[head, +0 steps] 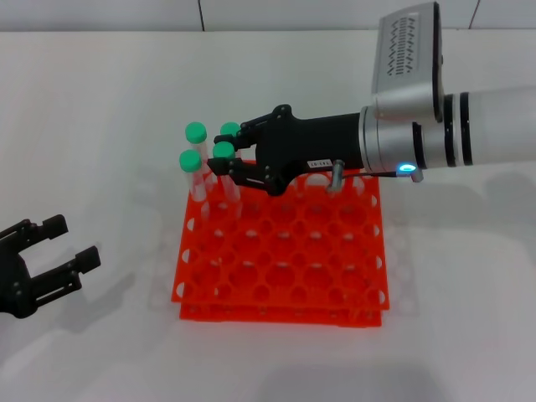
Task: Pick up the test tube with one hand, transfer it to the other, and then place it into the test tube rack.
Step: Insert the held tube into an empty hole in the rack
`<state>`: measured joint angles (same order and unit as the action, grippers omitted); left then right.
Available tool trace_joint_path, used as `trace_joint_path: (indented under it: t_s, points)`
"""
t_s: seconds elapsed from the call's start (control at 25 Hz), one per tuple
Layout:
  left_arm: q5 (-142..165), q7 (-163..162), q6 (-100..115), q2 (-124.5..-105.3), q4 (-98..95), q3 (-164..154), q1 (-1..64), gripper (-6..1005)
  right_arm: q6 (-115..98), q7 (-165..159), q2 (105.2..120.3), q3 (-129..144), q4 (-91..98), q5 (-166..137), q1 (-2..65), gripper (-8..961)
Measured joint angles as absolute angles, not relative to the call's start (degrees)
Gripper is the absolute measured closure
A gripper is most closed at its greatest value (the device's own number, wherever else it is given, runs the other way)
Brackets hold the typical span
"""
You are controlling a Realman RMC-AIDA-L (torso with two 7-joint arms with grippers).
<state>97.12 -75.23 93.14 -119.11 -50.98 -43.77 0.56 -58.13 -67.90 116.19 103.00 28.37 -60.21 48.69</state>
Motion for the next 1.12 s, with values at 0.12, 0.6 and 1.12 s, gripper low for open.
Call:
trace_joint_path:
  t_s: [0.12, 0.6, 1.12]
  points:
    - [97.1, -75.2, 93.1, -119.09, -51.0, -43.8, 0.6, 255, -57.9, -67.9, 116.19, 103.0, 28.4, -60.2, 48.7, 607]
    - [97.1, -75.2, 93.1, -119.09, -51.0, -43.8, 1.1, 255, -57.6, -68.4, 116.19, 103.8, 28.8, -60.3, 48.5, 589]
    - [97.1, -75.4, 93.1, -119.08, -51.0, -43.8, 1.1, 255, -57.6, -68.6, 116.07, 103.6, 29.4, -60.4, 48.5, 570]
